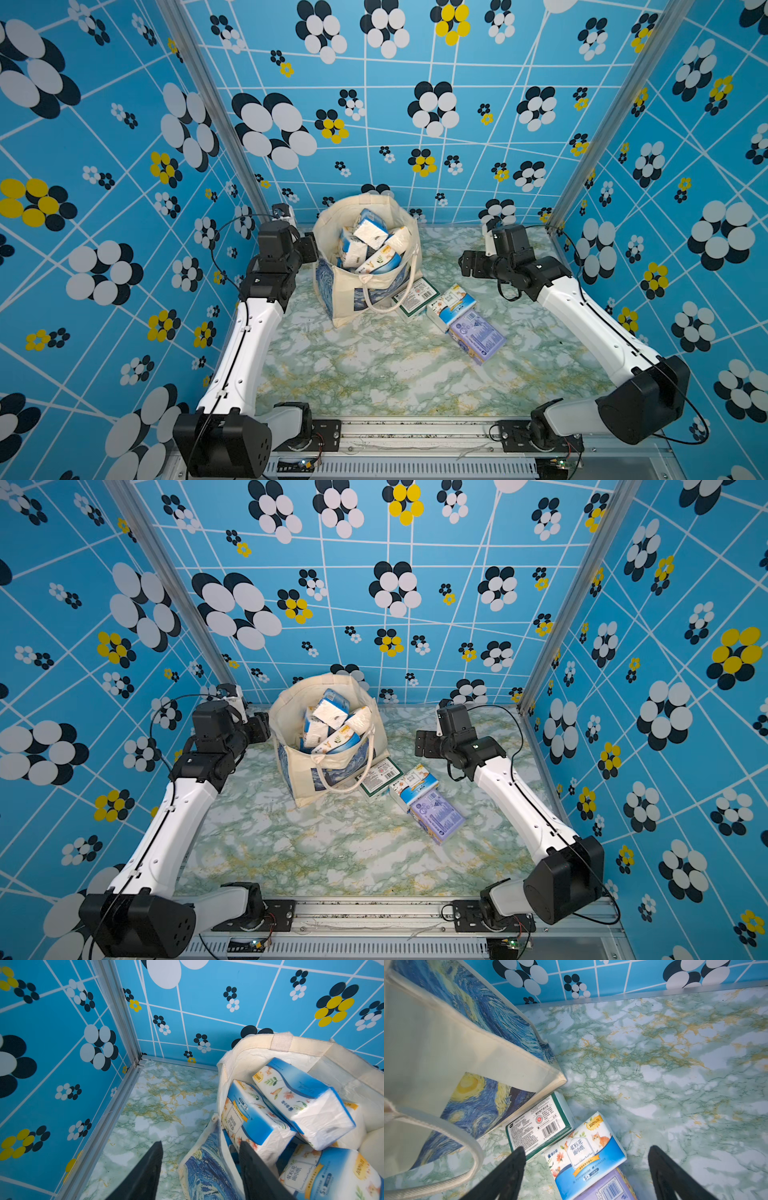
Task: Put tissues into the canvas bag
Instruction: Adjust the canvas bag at the center of the board, then pick up the pack of facial tissues from the center of the board.
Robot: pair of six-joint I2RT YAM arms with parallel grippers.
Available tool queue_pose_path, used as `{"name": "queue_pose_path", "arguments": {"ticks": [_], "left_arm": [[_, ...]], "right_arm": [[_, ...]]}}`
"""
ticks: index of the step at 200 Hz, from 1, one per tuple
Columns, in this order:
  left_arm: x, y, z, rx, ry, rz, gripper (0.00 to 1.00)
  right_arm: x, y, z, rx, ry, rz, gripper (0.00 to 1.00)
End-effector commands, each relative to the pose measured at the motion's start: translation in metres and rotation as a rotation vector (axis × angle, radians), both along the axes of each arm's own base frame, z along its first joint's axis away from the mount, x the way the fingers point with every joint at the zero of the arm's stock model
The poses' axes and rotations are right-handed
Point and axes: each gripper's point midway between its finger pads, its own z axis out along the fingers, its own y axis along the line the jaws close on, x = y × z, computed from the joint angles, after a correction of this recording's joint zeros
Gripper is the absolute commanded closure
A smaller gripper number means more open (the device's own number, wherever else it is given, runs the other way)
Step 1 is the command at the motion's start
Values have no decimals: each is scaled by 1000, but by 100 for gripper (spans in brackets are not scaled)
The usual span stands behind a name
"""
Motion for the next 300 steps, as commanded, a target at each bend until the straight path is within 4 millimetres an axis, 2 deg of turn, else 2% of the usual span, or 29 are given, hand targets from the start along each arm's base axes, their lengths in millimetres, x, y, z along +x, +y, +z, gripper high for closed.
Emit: {"name": "queue_pose_path", "arguments": {"ticks": [1,27,48,76,105,133,151,171,197,224,250,300], "left_arm": [[-33,-14,34,23,-89,-56,39],[-73,-67,50,44,-119,-263,39],[-110,-120,56,70,-133,-482,38],[-144,-189,43,142,-100,-712,25],[-163,-273,9,240,-17,-929,7],[-166,-353,-33,206,142,-1088,7],[-156,-389,-70,196,291,-1111,9],[-145,-418,-113,222,465,-1112,8],[-132,-438,-161,288,610,-1088,5],[-110,-438,-193,297,673,-1021,4],[-89,-433,-210,303,687,-962,2],[-65,-430,-226,331,678,-923,0]], "right_arm": [[-8,-9,-25,-20,75,-37,5],[-15,-19,-47,-21,140,-76,1],[-20,-28,-59,6,173,-109,1],[-22,-42,-60,33,165,-150,1],[-21,-60,-58,78,154,-192,1],[-18,-73,-52,125,132,-225,1],[-17,-77,-49,136,122,-230,1],[-16,-78,-45,141,110,-225,1],[-17,-83,-40,135,96,-227,1],[-20,-88,-35,127,76,-226,1],[-24,-91,-33,115,66,-223,1],[-25,-91,-38,106,64,-216,1]]}}
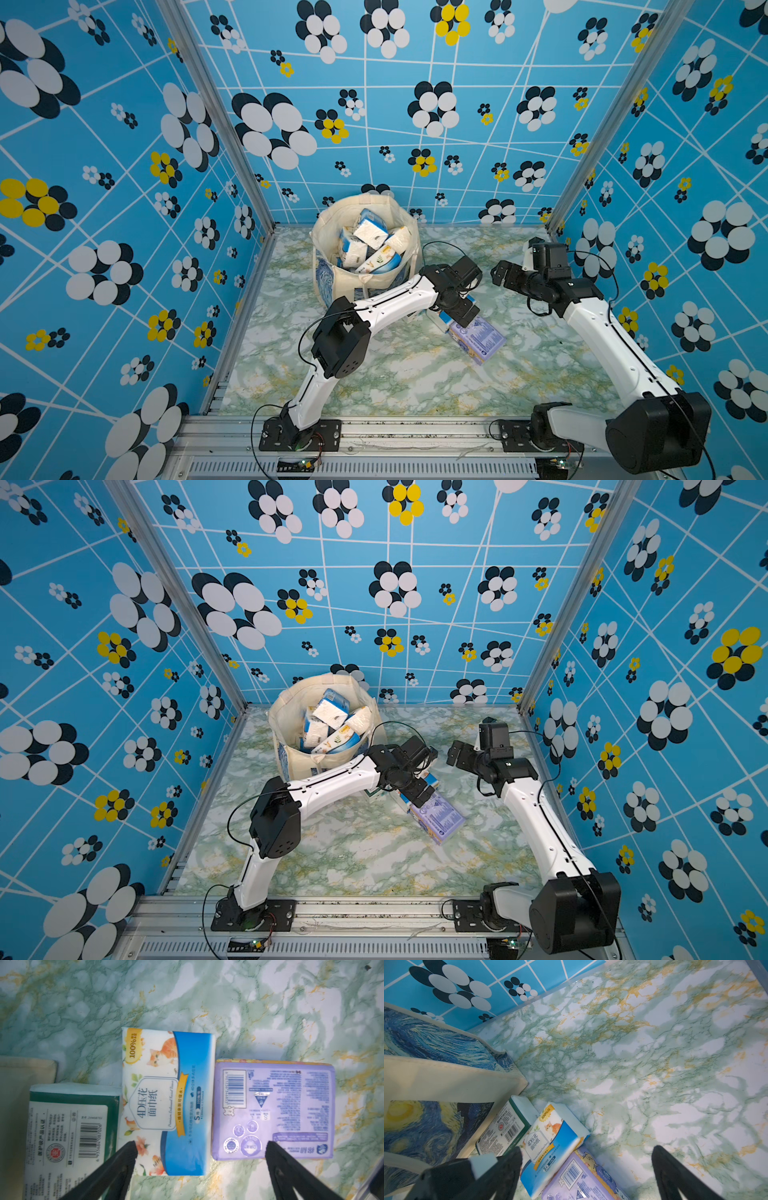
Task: Put tissues into the canvas bag
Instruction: Pick up the pack of facial tissues from the center of the board.
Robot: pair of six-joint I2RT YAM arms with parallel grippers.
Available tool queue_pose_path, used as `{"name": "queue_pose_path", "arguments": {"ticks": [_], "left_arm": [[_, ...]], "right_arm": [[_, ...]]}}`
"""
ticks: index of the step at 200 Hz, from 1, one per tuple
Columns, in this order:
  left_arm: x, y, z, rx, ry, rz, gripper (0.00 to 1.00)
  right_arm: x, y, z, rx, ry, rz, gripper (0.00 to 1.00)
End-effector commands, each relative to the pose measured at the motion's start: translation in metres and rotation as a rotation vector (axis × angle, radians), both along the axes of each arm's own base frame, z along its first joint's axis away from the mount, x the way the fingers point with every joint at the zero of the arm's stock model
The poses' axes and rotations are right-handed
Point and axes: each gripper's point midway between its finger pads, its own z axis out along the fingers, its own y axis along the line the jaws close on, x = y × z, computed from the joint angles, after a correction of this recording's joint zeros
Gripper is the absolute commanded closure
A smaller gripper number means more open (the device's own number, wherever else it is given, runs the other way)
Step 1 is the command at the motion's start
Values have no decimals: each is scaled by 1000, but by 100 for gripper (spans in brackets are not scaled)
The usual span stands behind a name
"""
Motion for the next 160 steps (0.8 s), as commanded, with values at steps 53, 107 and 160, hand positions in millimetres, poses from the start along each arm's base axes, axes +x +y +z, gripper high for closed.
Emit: {"name": "queue_pose_path", "arguments": {"ticks": [53,107,160], "left_arm": [[20,-2,-10,17,-1,19,0],[30,4,-25,47,0,37,1],[32,4,-40,63,30,35,1]], "right_arm": [[1,-12,-10,-14,10,-14,1],[2,-13,-17,-12,21,-13,1],[3,-16,-22,-13,29,-17,1]]}}
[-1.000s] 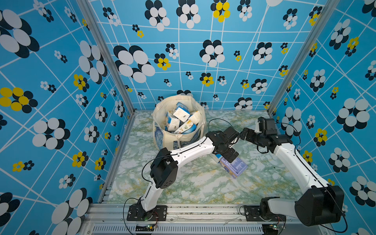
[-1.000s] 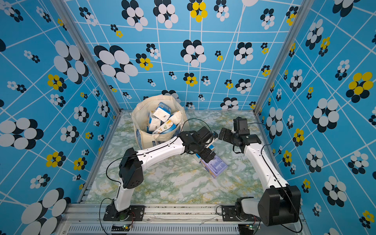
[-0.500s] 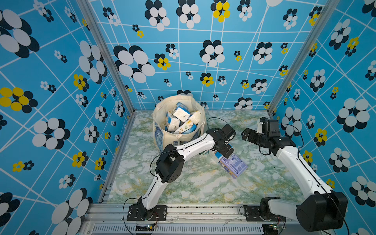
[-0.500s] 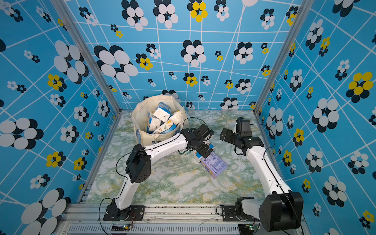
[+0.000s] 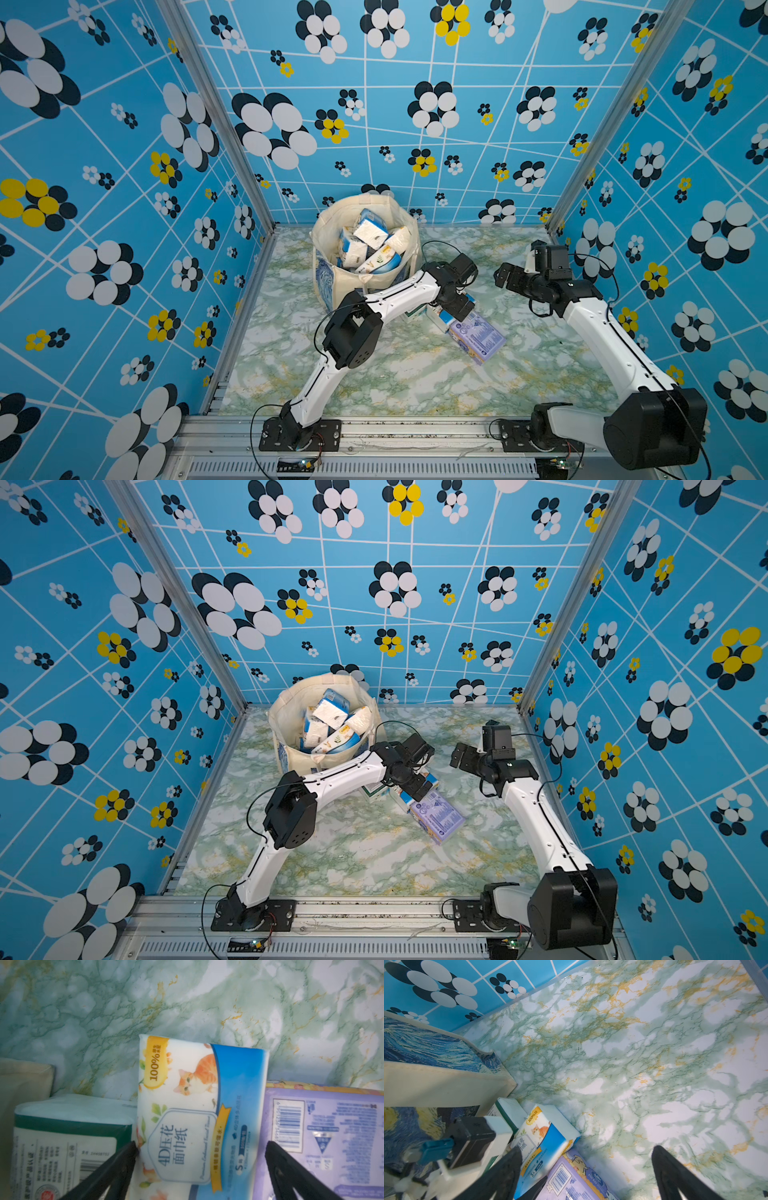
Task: Put tissues into the canvas bag
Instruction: Pick up the pack of facial tissues from the center of the board.
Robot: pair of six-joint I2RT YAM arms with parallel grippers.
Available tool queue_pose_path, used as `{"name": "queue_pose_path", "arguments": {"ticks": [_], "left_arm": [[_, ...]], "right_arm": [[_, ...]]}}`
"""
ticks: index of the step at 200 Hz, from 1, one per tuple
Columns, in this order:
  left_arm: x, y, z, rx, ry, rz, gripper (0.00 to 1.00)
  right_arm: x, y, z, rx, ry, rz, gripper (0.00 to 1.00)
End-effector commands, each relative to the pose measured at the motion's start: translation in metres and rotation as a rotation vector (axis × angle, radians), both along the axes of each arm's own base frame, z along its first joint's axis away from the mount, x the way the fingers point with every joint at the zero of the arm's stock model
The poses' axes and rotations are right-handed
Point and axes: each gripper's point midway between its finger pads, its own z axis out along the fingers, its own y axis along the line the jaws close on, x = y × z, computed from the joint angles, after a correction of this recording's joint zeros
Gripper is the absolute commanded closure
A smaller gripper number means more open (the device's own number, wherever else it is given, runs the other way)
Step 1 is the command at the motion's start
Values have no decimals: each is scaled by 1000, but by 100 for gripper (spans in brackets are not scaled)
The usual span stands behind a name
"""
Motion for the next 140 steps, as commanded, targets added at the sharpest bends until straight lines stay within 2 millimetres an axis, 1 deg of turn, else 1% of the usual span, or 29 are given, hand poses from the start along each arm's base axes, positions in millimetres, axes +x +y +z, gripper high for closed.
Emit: {"name": "queue_pose_path", "arguments": {"ticks": [1,53,97,100,106,117,123,128,140], "left_arm": [[3,1,-5,23,9,-8,1],[-4,-2,-20,26,51,-18,0],[-4,-5,-29,26,68,-27,2],[-4,-5,-29,27,69,-26,3],[-4,-6,-29,23,68,-27,8],[-4,-8,-27,11,68,-31,23],[-4,-9,-26,5,66,-32,29],[-3,-10,-23,-1,63,-31,30],[-2,-11,-16,-12,51,-29,31]], "right_arm": [[1,-1,-8,0,9,9,1],[1,-2,-11,6,15,9,1],[2,-1,-11,11,12,9,1],[2,-2,-11,12,12,8,1],[1,-1,-11,12,13,9,1],[1,-2,-11,13,11,7,1],[0,-2,-11,12,11,8,1],[1,-2,-10,12,10,7,1],[0,-2,-9,14,5,6,1]]}}
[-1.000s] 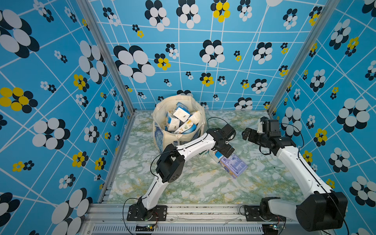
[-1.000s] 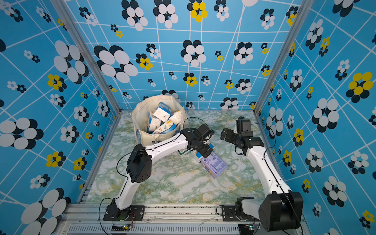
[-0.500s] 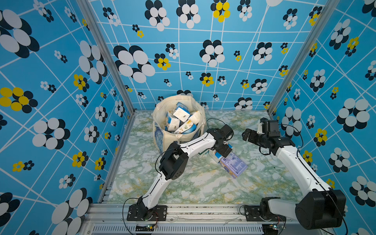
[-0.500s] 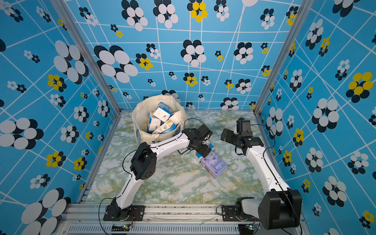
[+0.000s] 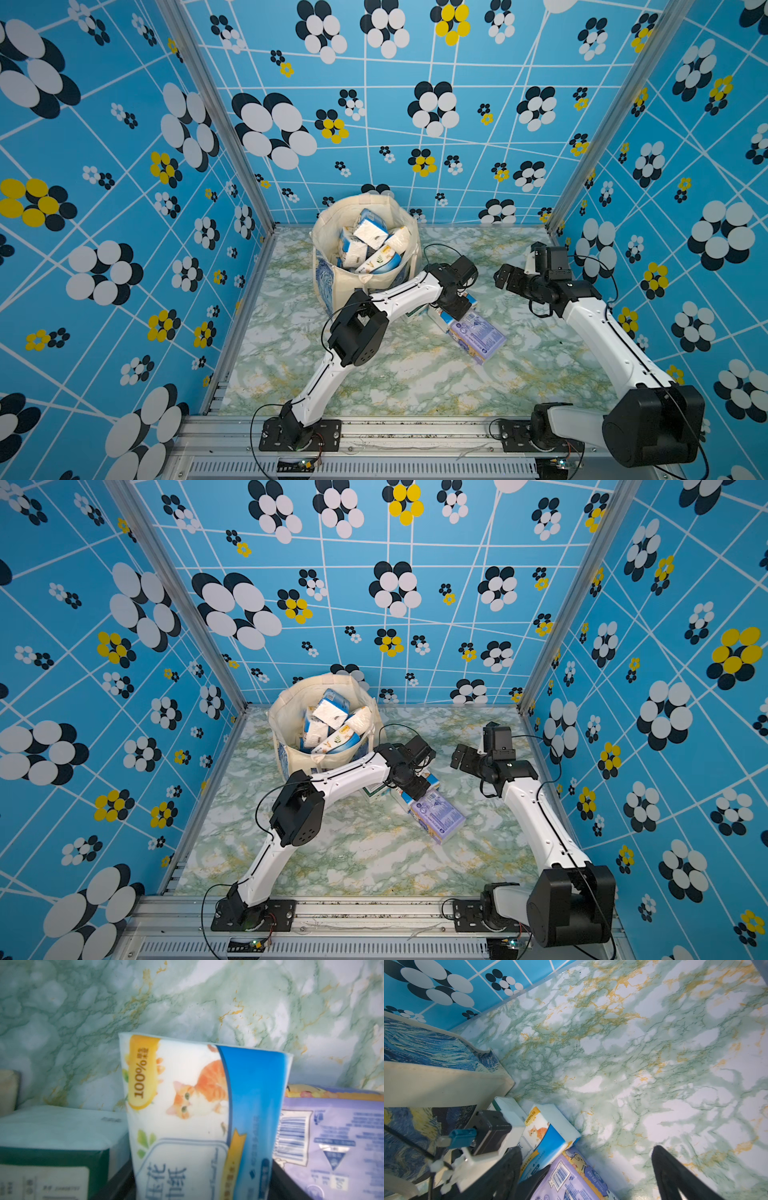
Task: Put tissues into the canvas bag
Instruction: Pick up the pack of facial tissues from the center of the board.
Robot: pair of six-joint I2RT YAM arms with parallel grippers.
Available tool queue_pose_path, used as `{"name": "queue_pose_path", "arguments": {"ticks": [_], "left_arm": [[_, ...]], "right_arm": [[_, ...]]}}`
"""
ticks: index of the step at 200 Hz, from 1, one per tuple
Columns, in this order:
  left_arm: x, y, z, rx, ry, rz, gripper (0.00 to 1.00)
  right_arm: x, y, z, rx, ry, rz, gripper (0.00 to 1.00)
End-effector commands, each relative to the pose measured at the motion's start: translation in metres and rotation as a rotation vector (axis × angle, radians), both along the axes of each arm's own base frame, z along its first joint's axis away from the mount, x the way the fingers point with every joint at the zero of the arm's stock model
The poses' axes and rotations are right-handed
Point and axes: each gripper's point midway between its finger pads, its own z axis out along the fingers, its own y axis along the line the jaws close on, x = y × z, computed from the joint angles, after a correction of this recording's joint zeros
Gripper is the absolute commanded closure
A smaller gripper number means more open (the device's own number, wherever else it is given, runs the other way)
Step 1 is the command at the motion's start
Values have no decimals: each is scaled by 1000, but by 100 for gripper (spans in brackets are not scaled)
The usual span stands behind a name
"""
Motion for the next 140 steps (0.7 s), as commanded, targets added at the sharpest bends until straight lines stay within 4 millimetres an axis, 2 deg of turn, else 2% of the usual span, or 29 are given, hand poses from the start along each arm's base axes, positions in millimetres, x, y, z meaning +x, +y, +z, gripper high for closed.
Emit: {"name": "queue_pose_path", "arguments": {"ticks": [1,30,52,107,123,140], "left_arm": [[-1,-4,1,-10,12,-13,31],[-2,-7,34,-62,-24,-18,32],[-3,-8,76,-131,-70,-25,32],[-2,-10,211,-386,-226,-73,32],[-1,2,259,-456,-302,-71,32],[9,34,311,-512,-402,-13,32]], "right_arm": [[-1,-1,-2,3,-3,7,1],[-2,-2,2,1,-14,5,1],[-3,-4,4,-7,-21,-4,1],[1,-6,17,7,-66,-28,1],[2,-6,22,9,-82,-33,1],[3,-4,26,20,-92,-24,1]]}}
